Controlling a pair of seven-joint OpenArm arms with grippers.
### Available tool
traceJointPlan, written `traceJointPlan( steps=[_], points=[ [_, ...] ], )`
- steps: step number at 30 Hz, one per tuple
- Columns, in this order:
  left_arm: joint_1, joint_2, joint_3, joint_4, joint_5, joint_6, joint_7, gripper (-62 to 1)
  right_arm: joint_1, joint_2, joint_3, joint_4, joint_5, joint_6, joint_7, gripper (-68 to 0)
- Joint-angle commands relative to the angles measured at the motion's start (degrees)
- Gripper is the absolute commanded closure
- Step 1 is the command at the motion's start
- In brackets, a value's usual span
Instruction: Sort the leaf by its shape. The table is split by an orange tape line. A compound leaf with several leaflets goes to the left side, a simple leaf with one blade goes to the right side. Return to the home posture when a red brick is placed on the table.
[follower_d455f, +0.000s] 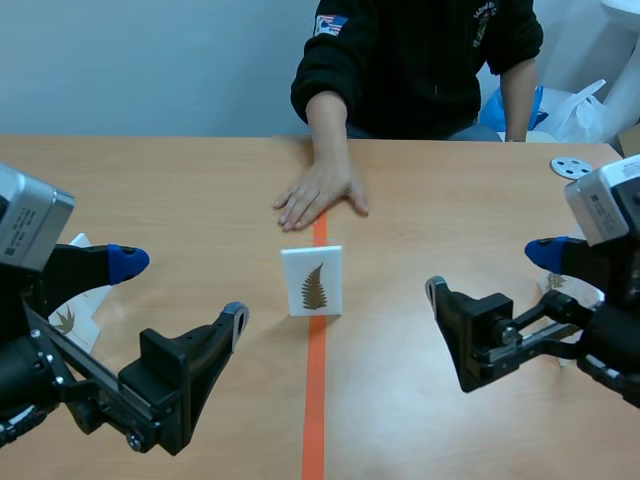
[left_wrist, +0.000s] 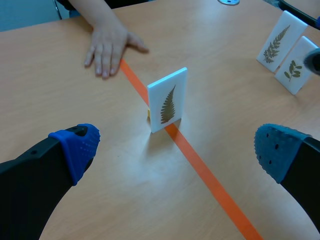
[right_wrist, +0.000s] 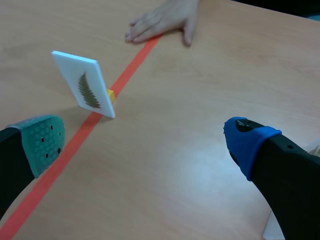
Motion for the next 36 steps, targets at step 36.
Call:
traceJointPlan(
  steps=[36],
  points=[
    [-0.02, 0.13, -0.24, 0.20, -0.35, 0.11, -1.25, -62.3, 39.87, -10.43, -28.61, -49.22, -16.55, -4.42, 17.46, -65.0]
  ],
)
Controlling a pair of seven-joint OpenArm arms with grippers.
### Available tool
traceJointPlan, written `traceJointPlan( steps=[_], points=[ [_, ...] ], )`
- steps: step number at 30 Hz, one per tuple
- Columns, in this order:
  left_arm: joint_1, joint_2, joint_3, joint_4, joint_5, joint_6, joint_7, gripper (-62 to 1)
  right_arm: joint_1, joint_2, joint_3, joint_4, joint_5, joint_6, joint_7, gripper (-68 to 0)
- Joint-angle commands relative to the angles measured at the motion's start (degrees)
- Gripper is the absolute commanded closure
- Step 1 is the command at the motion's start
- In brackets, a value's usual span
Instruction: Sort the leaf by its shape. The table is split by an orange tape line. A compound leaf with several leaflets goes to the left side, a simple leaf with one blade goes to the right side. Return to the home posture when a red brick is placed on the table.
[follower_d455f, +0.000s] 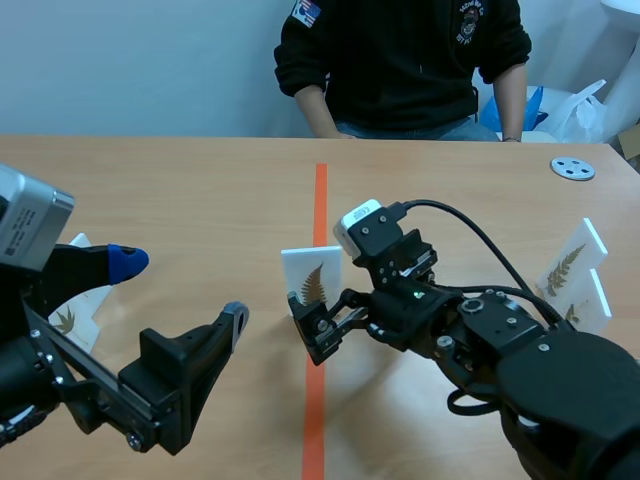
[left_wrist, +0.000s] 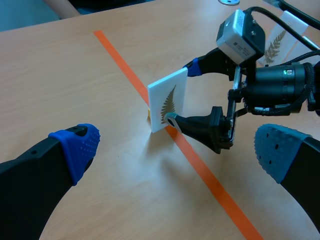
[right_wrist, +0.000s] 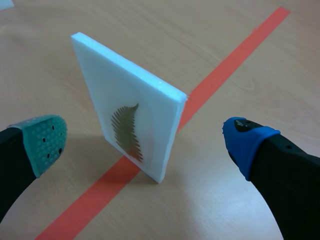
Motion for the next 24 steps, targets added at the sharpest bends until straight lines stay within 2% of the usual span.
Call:
traceJointPlan(
  steps=[1, 4, 9, 15, 19, 24],
  points=[
    [-0.02, 0.13, -0.24, 0.20, -0.35, 0.11, -1.25, -62.3, 2.14, -0.83, -0.09, -0.26, 0.17, -0.28, 1.03, -65.0],
    [-0.02, 0.13, -0.24, 0.20, -0.35, 0.11, -1.25, -62.3, 3.72, -2.29, -0.74, -3.17, -0.07, -1.33, 1.27, -65.0],
    [-0.02, 0.13, -0.24, 0.20, -0.35, 0.11, -1.25, -62.3, 5.75, -4.28, -1.07, -7.04, -1.57, -1.31, 2.71, -64.7],
    [-0.02, 0.13, -0.24, 0.20, -0.35, 0.11, -1.25, -62.3, 5.99, -4.55, -1.14, -7.56, -2.34, -1.51, 3.30, -51.7],
    [-0.02, 0.13, -0.24, 0.20, -0.35, 0.11, -1.25, -62.3, 5.86, -4.55, -1.11, -7.56, -2.34, -1.51, 3.34, -40.6],
    [-0.02, 0.13, -0.24, 0.20, -0.35, 0.11, -1.25, -62.3, 5.86, -4.55, -1.11, -7.56, -2.34, -1.51, 2.84, -33.3]
  ],
)
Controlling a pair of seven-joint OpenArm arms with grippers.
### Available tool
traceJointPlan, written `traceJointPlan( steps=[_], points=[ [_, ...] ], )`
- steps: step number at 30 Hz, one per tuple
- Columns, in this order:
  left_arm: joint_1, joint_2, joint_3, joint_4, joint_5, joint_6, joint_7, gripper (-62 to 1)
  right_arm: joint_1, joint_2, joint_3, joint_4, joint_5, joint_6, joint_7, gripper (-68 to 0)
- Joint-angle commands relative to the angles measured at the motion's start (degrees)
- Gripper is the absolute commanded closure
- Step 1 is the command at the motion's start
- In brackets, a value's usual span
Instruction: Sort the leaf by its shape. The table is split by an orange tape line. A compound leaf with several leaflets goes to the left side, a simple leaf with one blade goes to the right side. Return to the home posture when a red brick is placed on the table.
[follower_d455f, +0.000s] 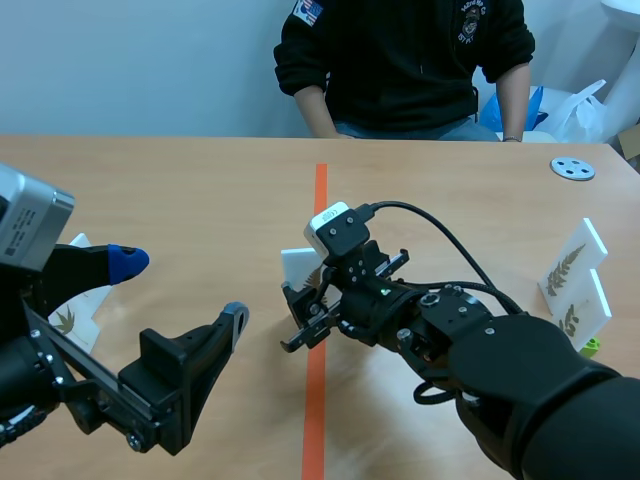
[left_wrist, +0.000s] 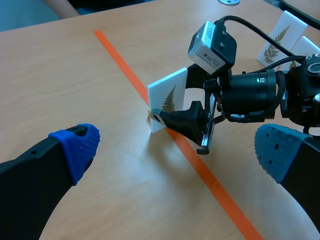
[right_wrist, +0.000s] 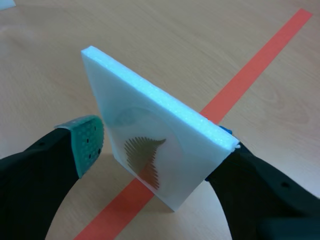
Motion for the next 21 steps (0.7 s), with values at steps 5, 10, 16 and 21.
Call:
traceJointPlan(
  steps=[5, 10, 16, 21],
  points=[
    [-0.02, 0.13, -0.24, 0.20, -0.35, 0.11, -1.25, -62.3, 0.83, 0.15, 0.00, 1.18, 0.37, -0.17, -0.44, -29.8],
    [-0.02, 0.13, -0.24, 0.20, -0.35, 0.11, -1.25, -62.3, 0.20, 0.17, 0.00, 1.18, 0.37, -0.15, -0.55, -21.9],
    [-0.02, 0.13, -0.24, 0.20, -0.35, 0.11, -1.25, -62.3, 0.20, 0.48, 0.00, 1.18, 0.37, -0.15, -0.52, -12.0],
    [-0.02, 0.13, -0.24, 0.20, -0.35, 0.11, -1.25, -62.3, 0.20, 0.61, 0.00, 1.18, 0.37, -0.15, -0.26, -6.1]
  ],
)
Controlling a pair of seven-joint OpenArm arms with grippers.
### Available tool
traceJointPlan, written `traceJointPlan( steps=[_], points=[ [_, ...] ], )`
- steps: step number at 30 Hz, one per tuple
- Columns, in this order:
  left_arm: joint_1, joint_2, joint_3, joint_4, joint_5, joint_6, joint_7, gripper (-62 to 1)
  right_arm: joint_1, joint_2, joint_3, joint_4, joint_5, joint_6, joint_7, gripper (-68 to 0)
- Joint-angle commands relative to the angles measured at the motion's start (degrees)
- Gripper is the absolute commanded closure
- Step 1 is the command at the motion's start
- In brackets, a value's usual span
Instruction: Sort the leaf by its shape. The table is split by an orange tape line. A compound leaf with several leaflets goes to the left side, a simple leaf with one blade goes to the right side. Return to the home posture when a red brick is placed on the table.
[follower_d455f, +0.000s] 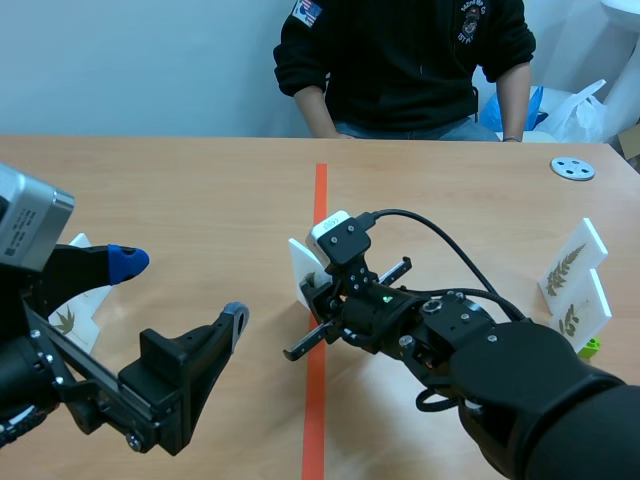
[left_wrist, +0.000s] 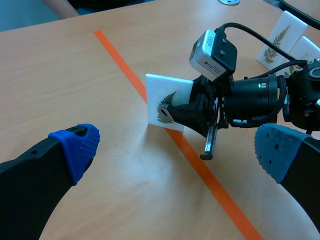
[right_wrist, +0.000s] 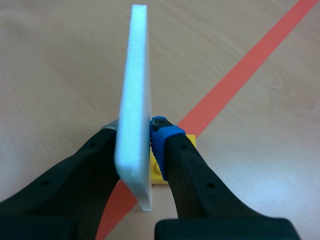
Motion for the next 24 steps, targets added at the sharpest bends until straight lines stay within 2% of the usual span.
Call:
traceJointPlan(
  steps=[1, 4, 7, 12, 17, 24],
  points=[
    [-0.02, 0.13, -0.24, 0.20, -0.35, 0.11, -1.25, -62.3, 1.01, 0.31, 0.00, 1.18, 0.37, -0.02, 1.36, -5.9],
    [-0.02, 0.13, -0.24, 0.20, -0.35, 0.11, -1.25, -62.3, 1.01, 0.31, 0.00, 1.33, 0.37, -0.02, 2.12, -5.9],
    [-0.02, 0.13, -0.24, 0.20, -0.35, 0.11, -1.25, -62.3, 1.01, 0.44, 0.00, 2.12, 0.37, -0.02, 2.10, -1.5],
    [-0.02, 0.13, -0.24, 0.20, -0.35, 0.11, -1.25, -62.3, 0.63, 1.46, 0.15, 5.51, 0.39, 0.61, 0.85, -1.5],
    [-0.02, 0.13, -0.24, 0.20, -0.35, 0.11, -1.25, -62.3, -3.08, 4.24, 1.53, 14.19, 0.44, 0.61, -2.84, -1.5],
    [-0.02, 0.13, -0.24, 0.20, -0.35, 0.11, -1.25, -62.3, -12.70, 9.73, 5.79, 30.91, 0.92, 0.59, -7.93, -1.5]
  ],
)
